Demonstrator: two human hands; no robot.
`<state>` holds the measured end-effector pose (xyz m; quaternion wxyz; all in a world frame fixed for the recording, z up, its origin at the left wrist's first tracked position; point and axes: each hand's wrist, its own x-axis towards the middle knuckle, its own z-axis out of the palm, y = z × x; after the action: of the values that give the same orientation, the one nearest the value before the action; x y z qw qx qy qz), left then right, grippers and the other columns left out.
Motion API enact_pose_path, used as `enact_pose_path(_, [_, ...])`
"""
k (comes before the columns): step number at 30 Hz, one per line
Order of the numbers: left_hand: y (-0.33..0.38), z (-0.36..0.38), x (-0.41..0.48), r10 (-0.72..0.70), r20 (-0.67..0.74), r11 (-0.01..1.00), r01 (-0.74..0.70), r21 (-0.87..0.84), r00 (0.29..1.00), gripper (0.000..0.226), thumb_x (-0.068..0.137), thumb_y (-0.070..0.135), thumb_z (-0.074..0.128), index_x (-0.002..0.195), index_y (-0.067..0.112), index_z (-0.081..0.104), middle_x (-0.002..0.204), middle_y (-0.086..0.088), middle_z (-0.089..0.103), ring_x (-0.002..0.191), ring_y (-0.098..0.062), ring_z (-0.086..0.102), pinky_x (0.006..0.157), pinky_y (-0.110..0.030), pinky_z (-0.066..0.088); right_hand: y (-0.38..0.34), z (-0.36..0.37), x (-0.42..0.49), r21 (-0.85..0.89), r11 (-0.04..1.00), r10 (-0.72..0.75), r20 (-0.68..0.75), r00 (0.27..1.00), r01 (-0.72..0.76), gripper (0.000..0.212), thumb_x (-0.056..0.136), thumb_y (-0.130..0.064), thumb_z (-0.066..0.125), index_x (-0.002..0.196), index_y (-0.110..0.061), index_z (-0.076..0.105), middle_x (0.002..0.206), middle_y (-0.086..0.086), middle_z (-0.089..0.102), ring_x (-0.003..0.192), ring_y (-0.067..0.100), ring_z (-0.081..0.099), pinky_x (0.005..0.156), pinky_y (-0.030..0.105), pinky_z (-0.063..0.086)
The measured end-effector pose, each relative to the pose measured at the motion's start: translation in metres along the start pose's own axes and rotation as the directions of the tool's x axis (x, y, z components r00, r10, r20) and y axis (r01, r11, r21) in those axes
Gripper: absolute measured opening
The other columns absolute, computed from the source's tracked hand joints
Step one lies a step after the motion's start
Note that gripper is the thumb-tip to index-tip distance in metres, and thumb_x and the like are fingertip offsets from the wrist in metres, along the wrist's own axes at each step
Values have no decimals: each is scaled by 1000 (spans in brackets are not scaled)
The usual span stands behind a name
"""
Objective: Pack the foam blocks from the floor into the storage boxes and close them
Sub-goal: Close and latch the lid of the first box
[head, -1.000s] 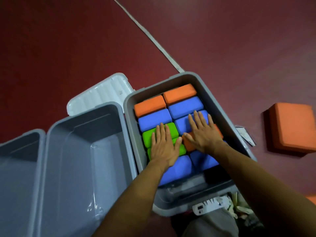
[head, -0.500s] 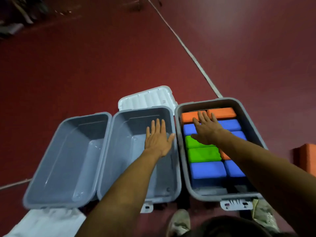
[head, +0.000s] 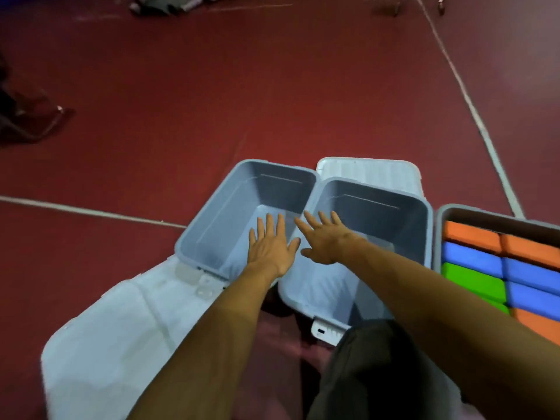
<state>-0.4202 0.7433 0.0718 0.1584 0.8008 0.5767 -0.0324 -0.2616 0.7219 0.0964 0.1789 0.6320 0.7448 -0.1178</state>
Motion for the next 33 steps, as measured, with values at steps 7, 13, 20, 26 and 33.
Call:
enact_pose_path(7, [-126, 12, -55, -272, 31, 958, 274, -82, 962, 82, 103, 50, 40, 160, 19, -10, 167, -13, -8, 153, -35, -10, 124, -51, 0, -150, -2, 31, 63, 985, -169, 98, 981, 163, 80, 100, -55, 37, 160, -23, -5, 168, 9, -4, 153, 37, 4, 122, 57, 4])
enact_pose_path(13, [-204, 54, -82, -410, 108, 905, 418, -75, 906, 81, 103, 48, 42, 160, 18, -8, 167, -14, -3, 154, -36, -5, 123, -52, 4, -238, 31, 60, 61, 974, -225, 179, 958, 217, 78, 99, -53, 41, 161, -26, 1, 168, 9, -5, 154, 36, 1, 122, 59, 1])
enact_pose_path(20, [-250, 112, -102, -555, 285, 818, 575, 15, 782, 79, 103, 45, 41, 160, 14, -6, 165, -21, -10, 151, -44, -7, 123, -55, 6, -291, 71, 89, 142, 954, -293, 228, 929, 266, 75, 100, -53, 44, 160, -29, 7, 168, 8, -1, 154, 34, 0, 122, 57, 0])
enact_pose_path(26, [-259, 144, -100, -565, 384, 810, 579, 90, 730, 72, 102, 43, 44, 159, 19, 9, 166, -17, -5, 152, -41, -2, 122, -54, 11, -310, 120, 97, 212, 942, -313, 283, 907, 259, 70, 101, -46, 44, 160, -33, 9, 168, 7, 0, 154, 34, 1, 122, 57, 1])
enact_pose_path(33, [-290, 193, -109, -692, 531, 657, 732, 182, 489, 47, 100, 38, 43, 146, 29, 37, 157, -16, 22, 144, -38, 24, 115, -51, 28, -303, 142, 103, 359, 895, -382, 309, 871, 266, 65, 103, -44, 40, 160, -34, 9, 168, 5, 2, 154, 33, 1, 121, 53, 5])
